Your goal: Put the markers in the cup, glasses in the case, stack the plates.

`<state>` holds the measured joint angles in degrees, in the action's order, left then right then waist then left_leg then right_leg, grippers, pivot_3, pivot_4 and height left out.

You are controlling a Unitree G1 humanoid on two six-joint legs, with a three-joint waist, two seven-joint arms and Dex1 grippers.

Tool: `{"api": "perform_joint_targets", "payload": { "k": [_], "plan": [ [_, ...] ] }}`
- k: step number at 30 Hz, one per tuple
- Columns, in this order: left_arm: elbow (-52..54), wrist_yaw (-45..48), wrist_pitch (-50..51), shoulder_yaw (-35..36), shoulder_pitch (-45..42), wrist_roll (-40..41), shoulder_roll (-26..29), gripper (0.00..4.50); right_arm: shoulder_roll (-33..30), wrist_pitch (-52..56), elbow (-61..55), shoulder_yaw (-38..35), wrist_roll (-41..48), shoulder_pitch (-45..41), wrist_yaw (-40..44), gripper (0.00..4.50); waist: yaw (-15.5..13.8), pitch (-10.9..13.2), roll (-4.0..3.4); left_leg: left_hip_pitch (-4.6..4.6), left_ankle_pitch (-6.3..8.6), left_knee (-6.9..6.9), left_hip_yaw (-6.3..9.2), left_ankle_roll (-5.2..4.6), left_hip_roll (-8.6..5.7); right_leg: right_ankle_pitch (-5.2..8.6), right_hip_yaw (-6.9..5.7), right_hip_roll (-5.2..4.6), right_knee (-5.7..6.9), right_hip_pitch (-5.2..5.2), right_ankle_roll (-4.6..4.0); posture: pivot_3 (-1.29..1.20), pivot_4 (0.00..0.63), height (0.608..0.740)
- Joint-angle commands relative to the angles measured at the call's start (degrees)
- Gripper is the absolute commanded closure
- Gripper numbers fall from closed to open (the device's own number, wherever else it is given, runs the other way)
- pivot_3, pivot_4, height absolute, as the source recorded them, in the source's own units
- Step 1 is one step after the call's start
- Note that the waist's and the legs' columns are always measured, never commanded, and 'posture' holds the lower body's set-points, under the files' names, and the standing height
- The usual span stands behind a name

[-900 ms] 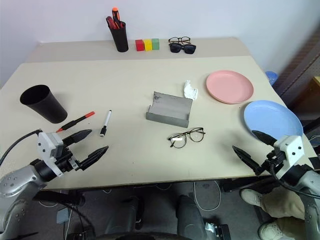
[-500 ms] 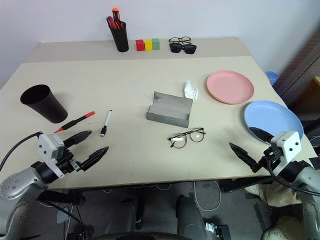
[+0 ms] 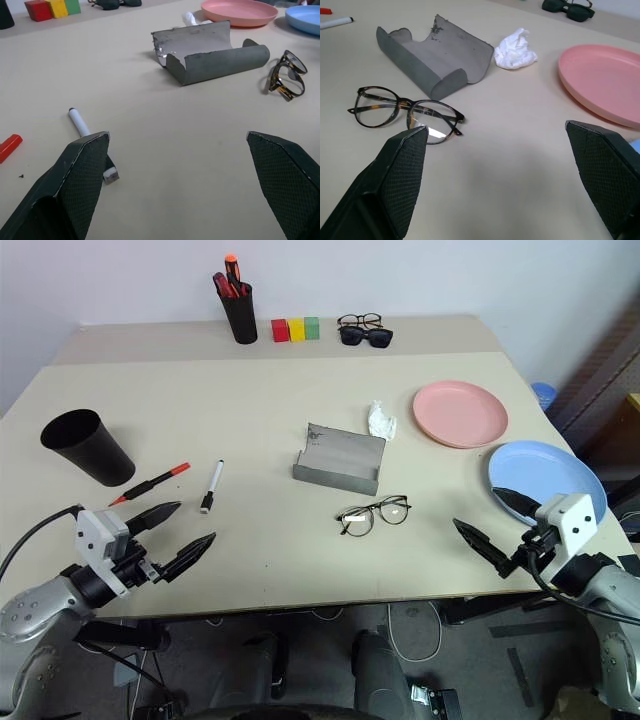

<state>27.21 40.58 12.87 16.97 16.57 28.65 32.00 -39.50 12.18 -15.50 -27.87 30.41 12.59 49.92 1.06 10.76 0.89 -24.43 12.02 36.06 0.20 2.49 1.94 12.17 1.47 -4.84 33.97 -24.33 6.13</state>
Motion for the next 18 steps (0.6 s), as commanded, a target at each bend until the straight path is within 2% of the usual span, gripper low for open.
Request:
{"api": "perform_joint_targets", "payload": {
  "k": [1, 3, 6, 10, 14, 18],
  "plan": [
    [2.75, -6.63, 0.34, -0.43, -1.0, -4.25, -2.0, 0.0, -1.08, -1.16, -0.69, 1.71, -0.02, -2.49, 1.69, 0.04, -0.01, 0.0, 0.0, 0.0, 0.0, 0.0, 0.0, 0.0, 0.0, 0.0, 0.0, 0.0, 0.0, 0.0, 0.0, 0.0, 0.15, 0.74],
    [4.29, -13.26, 4.89, -2.03, -2.94, -7.94, -3.38, 0.0, -1.8, -2.16, -0.15, 4.86, -0.77, -5.24, 4.21, 0.04, 0.07, 0.0, 0.0, 0.0, 0.0, 0.02, 0.0, -0.01, 0.0, 0.0, 0.0, 0.01, 0.0, 0.02, 0.0, 0.0, 0.15, 0.74],
    [5.95, -20.95, 15.24, -3.45, -8.76, -7.27, -5.63, 0.0, -1.91, -2.83, 1.86, 10.27, -1.28, -11.79, 7.44, 0.04, 0.02, 0.01, 0.02, 0.01, -0.04, 0.07, 0.01, -0.06, 0.0, 0.0, 0.0, 0.04, 0.05, 0.06, 0.0, 0.0, 0.15, 0.74],
    [4.62, -32.92, 35.25, -2.97, -22.69, -5.96, -8.96, 0.0, -0.86, -3.59, 4.8, 17.15, -1.54, -19.71, 12.08, 0.04, -0.53, 0.03, 0.11, 0.01, -0.12, 0.15, 0.15, -0.19, -0.04, -0.02, -0.01, 0.14, 0.26, 0.12, 0.02, 0.0, 0.15, 0.74],
    [-0.4, -35.63, 48.16, -4.86, -33.7, -6.07, -8.87, 0.0, 0.74, -6.49, 9.1, 21.66, -2.99, -24.44, 15.4, 0.04, -0.39, 0.04, 0.17, 0.01, -0.13, 0.09, 0.24, -0.22, -0.1, -0.07, -0.03, 0.2, 0.35, 0.17, 0.01, 0.0, 0.15, 0.74],
    [-4.99, -37.36, 56.0, -4.82, -39.57, -6.55, -9.71, 0.0, 2.14, -9.4, 13.17, 23.33, -4.22, -27.35, 16.65, 0.04, -0.21, 0.06, 0.19, 0.02, -0.12, 0.07, 0.25, -0.25, -0.11, -0.07, -0.03, 0.21, 0.44, 0.13, 0.02, 0.0, 0.15, 0.74]
  ]
}}
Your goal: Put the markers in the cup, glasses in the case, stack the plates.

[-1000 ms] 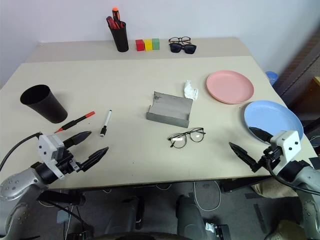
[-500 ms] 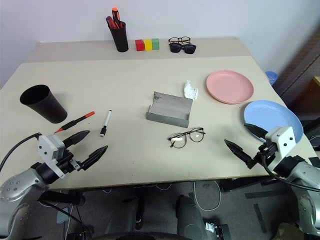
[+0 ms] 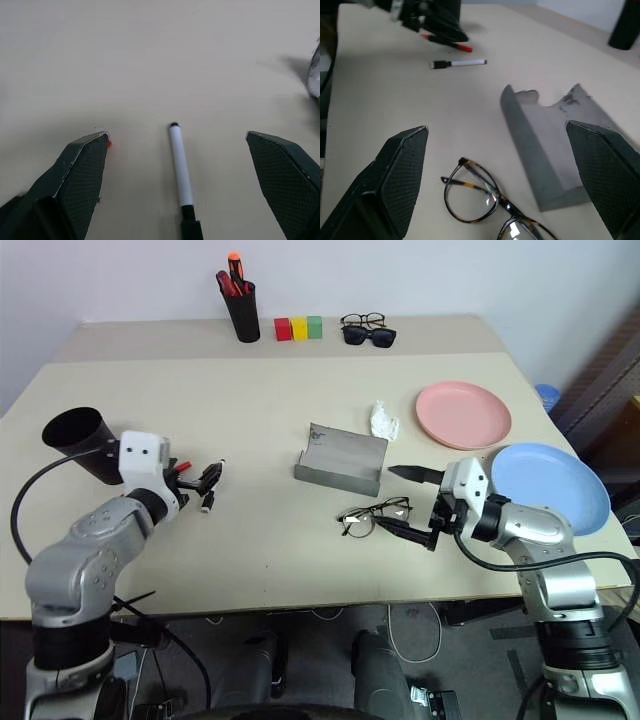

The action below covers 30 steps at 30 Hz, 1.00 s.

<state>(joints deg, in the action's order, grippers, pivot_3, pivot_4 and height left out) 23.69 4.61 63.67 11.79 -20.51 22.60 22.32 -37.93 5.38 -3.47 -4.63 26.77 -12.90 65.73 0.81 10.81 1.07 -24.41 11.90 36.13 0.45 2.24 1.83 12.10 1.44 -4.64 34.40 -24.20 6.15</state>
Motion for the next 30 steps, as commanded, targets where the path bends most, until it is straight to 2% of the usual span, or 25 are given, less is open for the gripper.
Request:
{"api": "perform_joint_targets", "payload": {
  "k": [1, 8, 14, 19, 23, 27, 30],
  "plan": [
    [-2.55, -1.65, 6.13, 0.1, -3.48, -0.93, -0.01, 0.0, 0.95, -3.04, 1.88, 0.35, -0.8, -2.51, 1.0, 0.04, 0.08, 0.01, 0.01, 0.02, 0.0, 0.02, 0.01, 0.0, 0.0, 0.0, 0.0, 0.01, 0.07, 0.0, 0.0, 0.0, 0.15, 0.74],
    [-10.27, -3.8, 11.58, 0.27, -9.65, -3.23, -1.38, 0.0, 2.36, -4.17, 4.26, 1.37, -1.75, -5.41, 1.15, 0.04, 0.0, 0.02, 0.03, 0.11, -0.04, 0.11, 0.05, 0.05, 0.0, 0.01, 0.0, 0.02, 0.34, -0.01, 0.0, 0.0, 0.15, 0.74],
    [-19.66, -4.1, 11.81, 0.43, -15.24, -4.95, -3.66, 0.0, 1.86, -3.84, 3.4, 0.43, -1.49, -4.73, 0.24, 0.04, -0.23, 0.02, 0.04, 0.12, -0.04, 0.12, 0.07, 0.06, -0.02, 0.04, 0.0, 0.01, 0.48, -0.02, 0.04, 0.0, 0.15, 0.74],
    [-24.64, -3.42, 12.49, -1.3, -18.99, -6.74, -3.87, 2.24, 1.09, -3.08, 1.3, -0.52, -1.18, -3.02, -0.9, 0.0, -0.18, 0.02, 0.04, 0.19, -0.06, 0.12, 0.08, 0.09, -0.03, 0.05, 0.0, 0.01, 0.6, -0.02, 0.05, 0.0, 0.15, 0.74],
    [-24.75, -2.49, 12.8, -1.69, -19.1, -7.17, -3.97, 4.42, 0.92, -1.42, -0.96, -0.59, -1.05, -2.81, -2.43, 0.0, -0.12, 0.02, 0.04, 0.21, -0.06, 0.11, 0.08, 0.1, -0.03, 0.05, 0.01, 0.01, 0.61, -0.02, 0.06, 0.0, 0.15, 0.74],
    [-21.76, -1.41, 12.93, -2.59, -18.31, -6.8, -4.36, 4.47, 1.01, 0.94, -2.83, -0.08, -1.0, -3.86, -4.26, 0.0, -0.17, 0.02, 0.04, 0.21, -0.06, 0.12, 0.08, 0.11, -0.03, 0.06, 0.01, 0.0, 0.63, -0.01, 0.06, 0.0, 0.15, 0.74],
    [-14.7, 1.8, 12.5, -4.79, -16.28, -5.08, -3.58, 4.47, 1.24, 2.44, -3.26, 0.33, -1.07, -5.31, -5.29, 0.0, -0.07, 0.02, 0.05, 0.2, -0.07, 0.11, 0.08, 0.11, -0.04, 0.06, 0.01, 0.0, 0.63, -0.02, 0.07, 0.0, 0.15, 0.74]
  ]
}}
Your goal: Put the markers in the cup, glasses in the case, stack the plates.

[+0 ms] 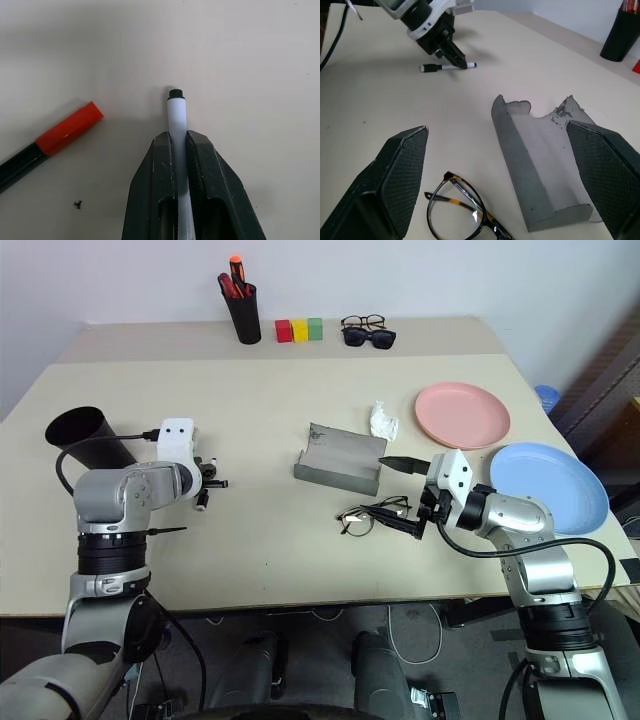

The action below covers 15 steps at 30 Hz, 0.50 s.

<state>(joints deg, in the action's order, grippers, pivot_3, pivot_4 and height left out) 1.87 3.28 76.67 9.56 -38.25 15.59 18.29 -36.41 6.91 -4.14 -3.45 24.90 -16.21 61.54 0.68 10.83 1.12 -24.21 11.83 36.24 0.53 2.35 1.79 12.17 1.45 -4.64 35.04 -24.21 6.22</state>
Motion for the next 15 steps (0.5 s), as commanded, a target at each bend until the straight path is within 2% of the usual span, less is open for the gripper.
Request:
{"api": "perform_joint_targets", "payload": {
  "k": [1, 2, 5, 7, 10, 15],
  "plan": [
    [10.85, 4.63, -1.68, -3.47, 2.58, 2.57, 1.05, 4.47, -0.17, 1.37, -2.65, -0.79, 0.85, -2.51, -1.41, 0.0, 0.11, 0.01, 0.01, 0.0, 0.0, 0.0, 0.0, 0.0, 0.0, 0.0, 0.0, 0.0, 0.0, -0.01, 0.0, 0.0, 0.15, 0.74],
    [14.15, 5.63, -3.1, -4.23, 3.47, 2.82, 1.55, 4.47, -0.08, 1.69, -2.44, -0.72, 0.86, -3.08, -1.57, 0.0, 0.18, 0.01, 0.02, -0.01, 0.0, -0.01, 0.0, 0.0, 0.0, 0.0, 0.0, 0.0, 0.0, -0.03, 0.0, 0.0, 0.15, 0.74],
    [24.62, 4.52, -19.97, -5.71, 7.19, -2.07, 2.02, 4.47, 0.36, 2.06, -1.57, -0.08, 0.67, -4.7, -1.55, 0.0, 0.19, 0.03, 0.04, -0.04, 0.0, -0.05, 0.0, 0.01, 0.02, 0.0, 0.01, 0.01, 0.02, -0.1, -0.01, 0.0, 0.15, 0.74],
    [28.72, 2.87, -24.37, -4.92, 7.89, -3.63, 1.73, 4.47, 0.93, 2.15, -1.01, 0.55, 0.54, -5.73, -1.42, 0.0, 0.08, 0.03, 0.04, -0.04, -0.01, -0.05, 0.0, 0.02, 0.03, 0.0, 0.01, 0.0, 0.02, -0.11, -0.03, 0.0, 0.15, 0.74],
    [28.92, 3.65, -31.18, -6.14, 8.82, -7.29, 4.96, 4.47, 1.88, 1.91, 0.25, 1.25, 0.37, -7.08, -1.08, 0.0, 0.08, 0.02, 0.03, -0.03, -0.01, -0.01, -0.01, 0.02, 0.02, 0.0, 0.02, 0.0, 0.02, -0.09, -0.04, 0.0, 0.15, 0.74],
    [20.09, -4.17, -44.16, 1.28, 6.56, -14.27, 7.13, 4.47, 3.38, -0.07, 3.7, 2.37, -0.21, -8.73, 0.26, 0.0, 0.06, 0.03, 0.04, -0.04, -0.02, 0.0, -0.01, 0.01, 0.01, 0.0, 0.02, 0.0, 0.01, -0.09, -0.04, 0.0, 0.15, 0.74]
  ]
}}
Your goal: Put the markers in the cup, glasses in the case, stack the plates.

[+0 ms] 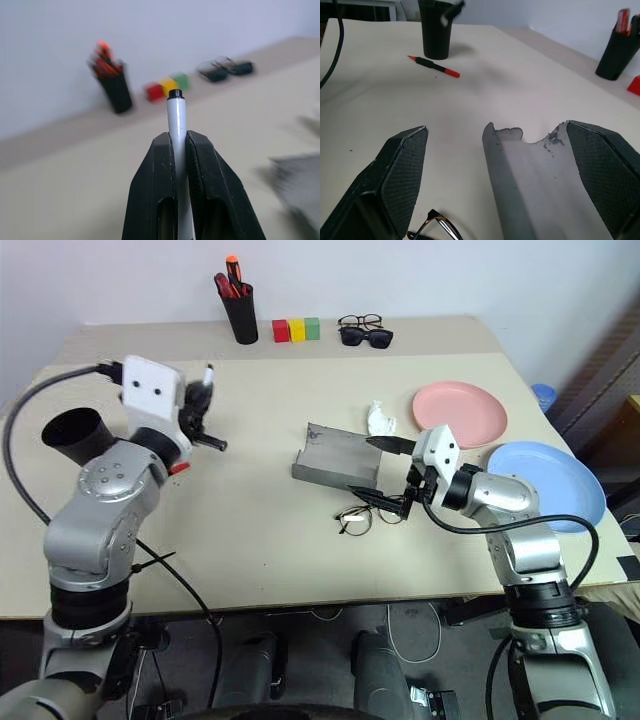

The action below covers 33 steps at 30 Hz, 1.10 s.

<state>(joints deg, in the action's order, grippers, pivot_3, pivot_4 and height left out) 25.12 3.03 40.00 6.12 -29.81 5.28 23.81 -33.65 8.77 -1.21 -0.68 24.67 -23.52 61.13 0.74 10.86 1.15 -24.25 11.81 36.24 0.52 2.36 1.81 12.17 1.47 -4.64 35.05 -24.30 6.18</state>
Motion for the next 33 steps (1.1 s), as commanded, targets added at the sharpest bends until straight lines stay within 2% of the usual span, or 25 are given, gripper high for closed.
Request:
{"api": "perform_joint_targets", "payload": {
  "k": [1, 6, 10, 17, 28, 31, 33],
  "plan": [
    [-5.48, -5.67, -10.66, 6.11, -2.62, -5.1, 1.83, 4.47, 0.94, -2.57, 1.76, -0.23, -0.16, -1.7, 0.99, 0.0, 0.02, 0.0, 0.0, 0.0, 0.0, -0.01, 0.0, 0.0, 0.0, 0.0, 0.0, 0.0, 0.0, 0.0, 0.0, 0.0, 0.15, 0.74],
    [-19.97, -11.29, -23.59, 9.01, -7.45, -10.46, 5.75, 4.47, 2.51, -5.55, 6.18, 0.46, -1.12, -2.93, 2.63, 0.0, -0.12, 0.01, 0.03, -0.03, 0.0, 0.0, 0.0, 0.0, 0.0, -0.01, -0.01, 0.01, -0.01, 0.0, 0.03, 0.0, 0.15, 0.74],
    [-27.81, -14.14, -29.69, 11.14, -7.18, -11.84, 7.37, 4.47, 3.26, -7.84, 9.4, 0.5, -1.81, -3.93, 3.68, 0.0, -0.05, 0.01, 0.02, -0.01, 0.0, -0.02, -0.01, 0.0, -0.01, -0.11, -0.01, 0.01, 0.0, 0.0, 0.21, 0.0, 0.15, 0.74],
    [-31.15, -14.83, -35.21, 12.93, -1.56, -12.35, 8.01, 4.47, 3.37, -9.2, 9.98, -0.02, -1.95, -3.19, 3.96, 0.0, -0.01, 0.01, 0.02, 0.0, -0.01, -0.03, -0.01, 0.01, 0.0, -0.13, -0.02, 0.01, 0.04, -0.01, 0.25, 0.0, 0.15, 0.74],
    [-33.61, -15.9, -38.46, 11.63, -0.06, -13.1, 5.37, 4.47, 1.87, -6.37, 6.85, -0.7, -1.19, -2.76, 2.74, 0.0, 0.04, 0.01, 0.03, 0.01, -0.04, -0.04, -0.02, 0.07, 0.0, -0.14, -0.02, 0.0, 0.06, 0.0, 0.25, 0.0, 0.15, 0.74],
    [-34.53, -15.83, -39.42, 11.27, 0.58, -13.23, 5.18, 3.41, 1.54, -4.79, 5.46, -0.75, -1.04, -2.94, 2.02, 0.0, 0.07, 0.01, 0.03, 0.03, -0.04, -0.05, -0.02, 0.07, 0.01, -0.14, -0.02, 0.0, 0.08, -0.01, 0.25, 0.0, 0.15, 0.74],
    [-34.88, -15.92, -40.02, 11.17, 1.05, -13.3, 4.99, 2.45, 1.3, -3.81, 4.72, -0.96, -0.9, -3.13, 1.4, 0.0, 0.02, 0.01, 0.03, 0.04, -0.04, -0.05, -0.02, 0.07, 0.01, -0.14, -0.02, 0.0, 0.08, -0.01, 0.25, 0.0, 0.15, 0.74]
  ]
}}
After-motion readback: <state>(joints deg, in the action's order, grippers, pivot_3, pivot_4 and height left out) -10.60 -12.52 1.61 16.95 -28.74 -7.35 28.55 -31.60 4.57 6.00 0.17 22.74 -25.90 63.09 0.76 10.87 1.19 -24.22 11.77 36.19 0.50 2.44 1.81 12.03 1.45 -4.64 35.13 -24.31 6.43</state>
